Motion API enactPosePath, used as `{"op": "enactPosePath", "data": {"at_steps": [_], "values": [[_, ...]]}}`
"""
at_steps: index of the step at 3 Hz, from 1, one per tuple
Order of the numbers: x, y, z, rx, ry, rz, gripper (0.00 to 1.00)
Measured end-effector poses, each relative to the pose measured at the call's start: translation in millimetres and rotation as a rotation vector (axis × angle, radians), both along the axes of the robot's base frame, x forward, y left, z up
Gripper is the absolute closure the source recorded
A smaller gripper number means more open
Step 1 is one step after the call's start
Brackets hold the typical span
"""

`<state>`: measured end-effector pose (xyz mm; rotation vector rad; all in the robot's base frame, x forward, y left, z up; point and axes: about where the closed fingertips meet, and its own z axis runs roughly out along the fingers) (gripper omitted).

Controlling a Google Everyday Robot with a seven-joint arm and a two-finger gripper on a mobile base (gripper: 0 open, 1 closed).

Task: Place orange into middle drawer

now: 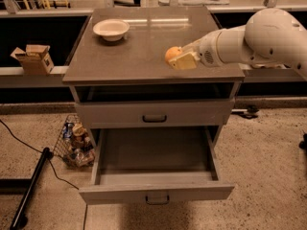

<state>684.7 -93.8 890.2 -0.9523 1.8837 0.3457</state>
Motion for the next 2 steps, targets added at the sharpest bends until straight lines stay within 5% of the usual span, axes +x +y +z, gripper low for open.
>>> {"op": "enactPosePath", "data": {"at_steps": [2], "values": [[-92,9,-34,-0.119,0.095,0.093,1.00]]}}
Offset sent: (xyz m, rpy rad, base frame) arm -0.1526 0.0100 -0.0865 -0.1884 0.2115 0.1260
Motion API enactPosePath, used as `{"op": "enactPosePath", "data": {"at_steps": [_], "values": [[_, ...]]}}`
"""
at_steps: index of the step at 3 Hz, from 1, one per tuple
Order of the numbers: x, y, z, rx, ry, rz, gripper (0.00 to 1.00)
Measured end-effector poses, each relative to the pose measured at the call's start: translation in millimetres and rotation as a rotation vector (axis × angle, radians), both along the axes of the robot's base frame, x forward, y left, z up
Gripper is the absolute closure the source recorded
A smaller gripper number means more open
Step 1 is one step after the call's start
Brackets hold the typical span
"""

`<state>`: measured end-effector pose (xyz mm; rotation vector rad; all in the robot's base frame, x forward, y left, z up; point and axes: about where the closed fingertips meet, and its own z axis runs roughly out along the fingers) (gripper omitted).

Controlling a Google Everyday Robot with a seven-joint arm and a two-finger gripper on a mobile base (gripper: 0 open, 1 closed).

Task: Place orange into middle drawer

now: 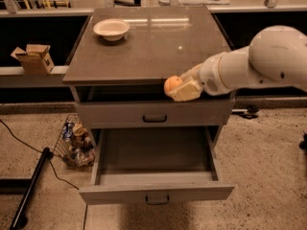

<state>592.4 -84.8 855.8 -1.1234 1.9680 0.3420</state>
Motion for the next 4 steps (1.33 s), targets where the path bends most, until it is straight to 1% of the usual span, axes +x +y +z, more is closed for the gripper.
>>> {"op": "enactPosePath", "data": {"at_steps": [1,2,3,4], "values": [[-28,3,-47,0.000,0.081,-0.003,1.00],[-43,16,-106,0.002,0.140,-0.015,1.00],[-43,16,-106,0.002,0.140,-0.015,1.00],[-52,34,-150,-0.039,0.198,-0.006,1.00]]}}
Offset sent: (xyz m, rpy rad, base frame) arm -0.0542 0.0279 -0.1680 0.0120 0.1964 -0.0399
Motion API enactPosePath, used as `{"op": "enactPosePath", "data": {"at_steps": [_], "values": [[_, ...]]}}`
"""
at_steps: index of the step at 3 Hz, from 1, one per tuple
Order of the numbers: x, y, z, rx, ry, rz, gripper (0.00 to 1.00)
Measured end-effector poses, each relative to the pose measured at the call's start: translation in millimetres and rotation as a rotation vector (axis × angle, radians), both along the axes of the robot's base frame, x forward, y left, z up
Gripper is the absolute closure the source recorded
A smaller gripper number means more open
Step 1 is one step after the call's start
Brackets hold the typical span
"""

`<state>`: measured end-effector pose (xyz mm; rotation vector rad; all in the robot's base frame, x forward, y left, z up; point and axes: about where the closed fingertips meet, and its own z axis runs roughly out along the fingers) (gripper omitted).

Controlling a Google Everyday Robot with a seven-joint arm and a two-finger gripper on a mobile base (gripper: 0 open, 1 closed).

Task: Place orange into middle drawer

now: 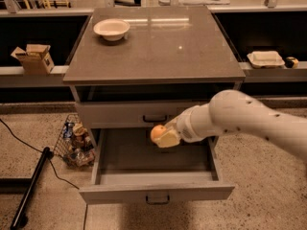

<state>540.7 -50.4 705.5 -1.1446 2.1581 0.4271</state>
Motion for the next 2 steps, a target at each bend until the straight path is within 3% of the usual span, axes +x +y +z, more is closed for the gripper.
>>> {"op": "enactPosePath", "data": {"at_steps": [1,2], "values": [[-13,21,-71,-0.016,0.078,-0.027,1.00],[-18,45,-134,0.009,0.126,-0.067,1.00]]}}
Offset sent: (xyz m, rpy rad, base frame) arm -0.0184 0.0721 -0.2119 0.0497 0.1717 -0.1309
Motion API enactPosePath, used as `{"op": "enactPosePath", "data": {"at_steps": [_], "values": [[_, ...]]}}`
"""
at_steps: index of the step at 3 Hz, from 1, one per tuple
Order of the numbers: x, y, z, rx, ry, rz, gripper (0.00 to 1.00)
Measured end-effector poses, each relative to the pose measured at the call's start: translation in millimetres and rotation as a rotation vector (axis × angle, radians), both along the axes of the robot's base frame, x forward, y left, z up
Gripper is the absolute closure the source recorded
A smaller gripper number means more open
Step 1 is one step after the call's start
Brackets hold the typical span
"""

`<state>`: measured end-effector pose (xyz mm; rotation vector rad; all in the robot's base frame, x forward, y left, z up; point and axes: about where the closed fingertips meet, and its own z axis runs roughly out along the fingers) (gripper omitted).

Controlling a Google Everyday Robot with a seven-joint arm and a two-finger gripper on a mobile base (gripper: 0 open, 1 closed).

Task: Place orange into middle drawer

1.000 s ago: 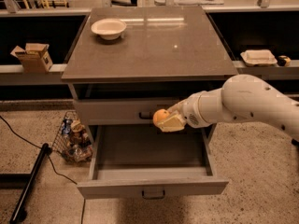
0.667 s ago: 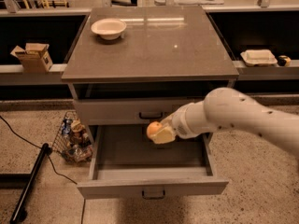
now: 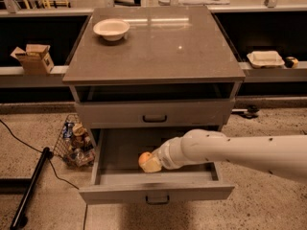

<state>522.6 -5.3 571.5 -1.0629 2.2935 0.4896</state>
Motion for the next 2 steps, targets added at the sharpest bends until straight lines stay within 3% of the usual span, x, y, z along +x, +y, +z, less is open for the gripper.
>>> {"op": "enactPosePath", "data": {"at_steps": [2], "values": [[28,33,-84,0.111,0.033,-0.060,1.00]]}}
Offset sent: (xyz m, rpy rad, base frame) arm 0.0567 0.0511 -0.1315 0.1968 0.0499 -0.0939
